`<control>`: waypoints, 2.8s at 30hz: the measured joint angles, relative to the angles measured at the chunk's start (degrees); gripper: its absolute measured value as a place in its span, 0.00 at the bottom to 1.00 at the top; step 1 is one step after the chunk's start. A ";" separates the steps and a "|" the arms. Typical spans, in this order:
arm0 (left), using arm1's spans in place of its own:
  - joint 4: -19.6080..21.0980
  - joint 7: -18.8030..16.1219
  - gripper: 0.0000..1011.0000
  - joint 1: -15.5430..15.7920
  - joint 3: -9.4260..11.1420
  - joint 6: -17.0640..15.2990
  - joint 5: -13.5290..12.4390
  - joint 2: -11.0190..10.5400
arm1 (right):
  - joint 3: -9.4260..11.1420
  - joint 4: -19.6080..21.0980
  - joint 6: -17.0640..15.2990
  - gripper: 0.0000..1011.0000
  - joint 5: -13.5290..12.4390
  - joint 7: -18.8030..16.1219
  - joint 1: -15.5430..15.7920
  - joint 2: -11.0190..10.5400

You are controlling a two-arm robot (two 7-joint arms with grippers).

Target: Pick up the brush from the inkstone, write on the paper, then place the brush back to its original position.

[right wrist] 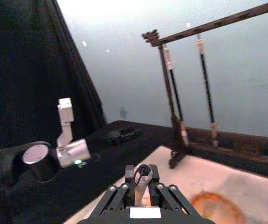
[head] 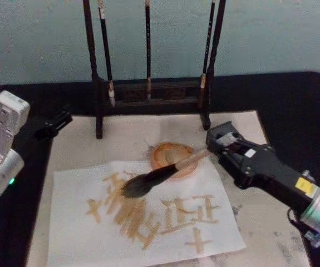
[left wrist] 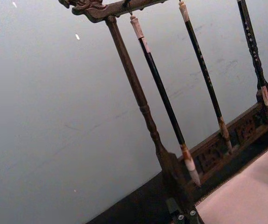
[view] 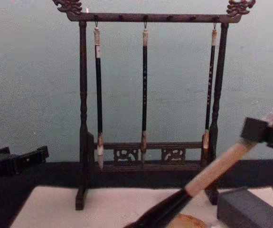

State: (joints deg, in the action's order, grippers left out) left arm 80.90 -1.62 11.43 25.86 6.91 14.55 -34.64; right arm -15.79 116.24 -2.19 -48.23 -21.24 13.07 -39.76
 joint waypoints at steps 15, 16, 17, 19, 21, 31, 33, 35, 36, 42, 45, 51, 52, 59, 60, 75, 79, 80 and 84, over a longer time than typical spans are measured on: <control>0.00 0.00 0.99 0.00 0.00 0.00 0.00 0.00 | -5.73 -4.65 -3.01 0.17 2.09 0.03 -3.96 2.98; 0.00 0.00 0.99 0.00 0.00 0.00 0.00 0.00 | -5.76 -4.83 -3.08 0.17 2.15 0.16 -3.99 3.00; 0.00 0.00 0.99 0.00 0.00 0.00 0.00 0.00 | -5.77 -5.09 -3.21 0.17 2.22 0.43 -4.01 3.00; 0.00 0.00 0.99 0.00 0.00 0.00 0.00 0.00 | -5.65 -5.27 -3.28 0.17 2.24 0.63 -3.94 2.96; 0.00 0.00 0.99 0.00 0.00 0.00 0.00 0.00 | -5.38 -5.40 -3.30 0.17 2.24 0.86 -3.73 2.84; 0.00 0.00 0.99 0.00 0.00 0.00 0.00 0.00 | -1.59 -5.94 -2.22 0.17 0.87 1.41 -0.81 1.39; 0.00 0.00 0.99 0.00 0.00 0.00 0.00 0.00 | -0.89 -5.99 -1.88 0.17 0.53 1.42 -0.29 1.26; 0.00 0.00 0.99 0.00 0.00 0.00 0.00 0.00 | 0.26 -5.99 -1.33 0.17 -0.06 1.43 0.49 1.06; 0.00 0.00 0.99 -0.01 0.00 0.00 0.00 0.00 | 0.62 -6.00 -1.13 0.17 -0.32 1.43 0.75 0.99; 0.00 0.00 0.99 0.00 0.00 0.00 0.00 0.00 | 3.87 -5.81 0.35 0.17 -2.09 1.32 3.02 0.54; 0.00 0.00 0.99 0.00 0.00 0.00 0.00 0.00 | 5.86 -5.31 1.10 0.17 -3.25 0.96 4.35 0.20; 0.00 0.00 0.99 0.00 0.00 0.00 0.00 0.00 | 7.42 -3.64 1.99 0.17 -4.18 -0.04 5.74 -0.25; 0.00 0.00 0.99 0.00 0.00 0.00 0.00 0.00 | 7.55 -3.08 2.22 0.17 -4.28 -0.41 5.98 -0.32; 0.00 0.00 0.99 0.00 0.00 0.00 0.00 0.00 | 6.67 -1.27 2.64 0.17 -4.20 -1.75 6.05 -0.42; 0.00 0.00 0.99 0.00 0.00 0.00 0.00 0.00 | 6.03 -1.13 2.68 0.17 -3.98 -2.10 5.82 -0.38; 0.00 0.00 0.99 0.00 0.00 0.00 0.00 0.00 | -0.98 -6.33 1.25 0.17 -2.23 -3.96 1.38 1.52; 0.00 0.00 0.99 0.00 0.00 0.00 0.00 0.00 | -1.13 -7.29 1.03 0.17 -2.19 -3.48 1.30 1.43; 0.00 0.00 0.99 0.00 0.00 0.00 0.00 0.00 | -1.07 -7.36 0.99 0.17 -2.19 -3.32 1.37 1.35; 0.00 0.00 0.99 0.00 0.00 0.00 0.00 0.00 | -0.39 -7.49 0.80 0.17 -2.22 -2.52 1.80 0.80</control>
State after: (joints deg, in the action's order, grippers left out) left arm 80.90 -1.62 11.43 25.86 6.91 14.55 -34.65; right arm -16.18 108.76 -1.39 -50.44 -23.76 14.87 -38.96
